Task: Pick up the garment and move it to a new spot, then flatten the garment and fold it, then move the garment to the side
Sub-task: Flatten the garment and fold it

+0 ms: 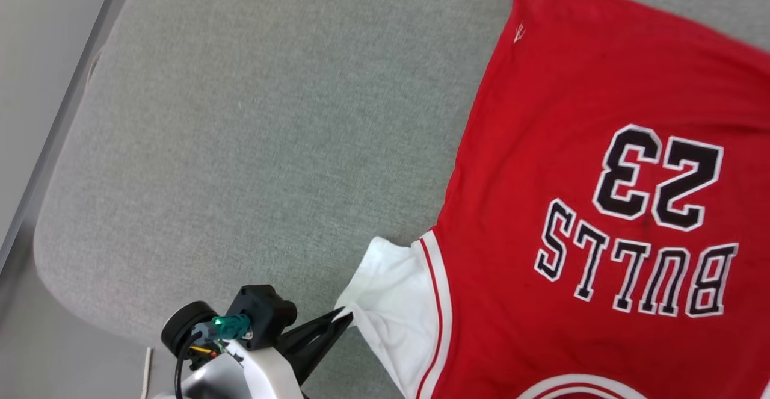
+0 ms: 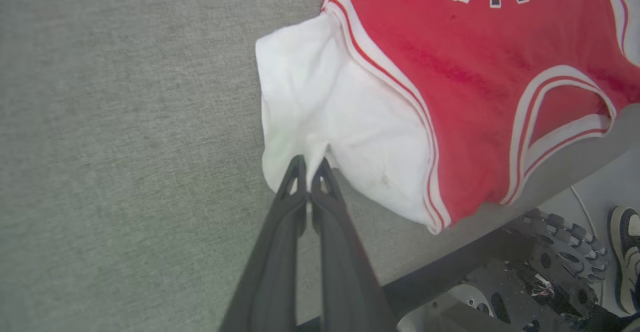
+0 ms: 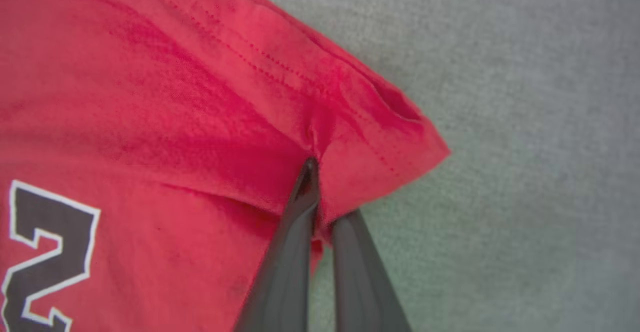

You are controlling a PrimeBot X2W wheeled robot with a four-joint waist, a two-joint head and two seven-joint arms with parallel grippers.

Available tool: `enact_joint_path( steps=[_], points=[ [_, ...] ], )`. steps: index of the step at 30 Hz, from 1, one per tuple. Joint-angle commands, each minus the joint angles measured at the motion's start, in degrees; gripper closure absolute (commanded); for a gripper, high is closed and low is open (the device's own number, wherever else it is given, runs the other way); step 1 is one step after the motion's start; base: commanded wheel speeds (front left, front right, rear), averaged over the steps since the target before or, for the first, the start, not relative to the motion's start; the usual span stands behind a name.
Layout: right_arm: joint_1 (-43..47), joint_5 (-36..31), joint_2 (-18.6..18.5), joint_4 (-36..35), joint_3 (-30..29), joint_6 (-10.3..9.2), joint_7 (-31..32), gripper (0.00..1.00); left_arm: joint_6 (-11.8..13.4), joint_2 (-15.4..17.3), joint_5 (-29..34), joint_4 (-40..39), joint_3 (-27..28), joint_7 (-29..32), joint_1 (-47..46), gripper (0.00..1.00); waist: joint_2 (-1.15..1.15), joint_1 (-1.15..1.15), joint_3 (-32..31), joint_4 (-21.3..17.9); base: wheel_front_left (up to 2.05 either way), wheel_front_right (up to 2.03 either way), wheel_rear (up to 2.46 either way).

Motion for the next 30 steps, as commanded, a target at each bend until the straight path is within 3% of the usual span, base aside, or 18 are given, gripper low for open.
enact_joint_path(
  steps=[1, 9, 16, 22, 30],
  points=[
    [3.4, 0.3, 0.4, 1.2, 0.4, -0.06, 0.0, 1.00, 0.3, 0.2, -0.2, 0.0, 0.1, 0.1, 0.6, 1.00, 0.00, 0.00, -3.1, -2.0, 0.00, 0.00, 0.00],
    [13.8, 5.0, 1.7, 0.4, 0.0, -0.07, -3.0, 1.00, 2.5, 1.2, -1.5, 0.3, 1.1, 0.0, 3.0, 1.00, 0.00, 0.00, -10.8, -6.7, 0.00, 0.00, 0.00],
    [24.4, 9.3, 1.2, -4.5, -0.9, -0.07, -4.2, 1.00, 5.3, 0.9, -2.8, 1.0, 2.1, -1.2, 5.8, 1.00, 0.00, 0.00, -15.6, -10.6, 0.00, 0.00, 0.00],
    [34.8, 11.5, 1.2, -9.7, -2.9, -0.07, -2.5, 1.00, 6.7, 0.0, -3.4, 1.8, 2.6, -2.6, 7.3, 1.00, 0.00, 0.00, -17.9, -13.0, 0.00, 0.00, 0.00],
    [45.1, 11.6, 4.0, -14.9, -6.0, -0.06, -0.3, 1.00, 7.8, -1.2, -4.0, 3.0, 2.9, -4.1, 8.2, 1.00, 0.00, 0.00, -19.5, -14.7, 0.00, 0.00, 0.00]
  ],
)
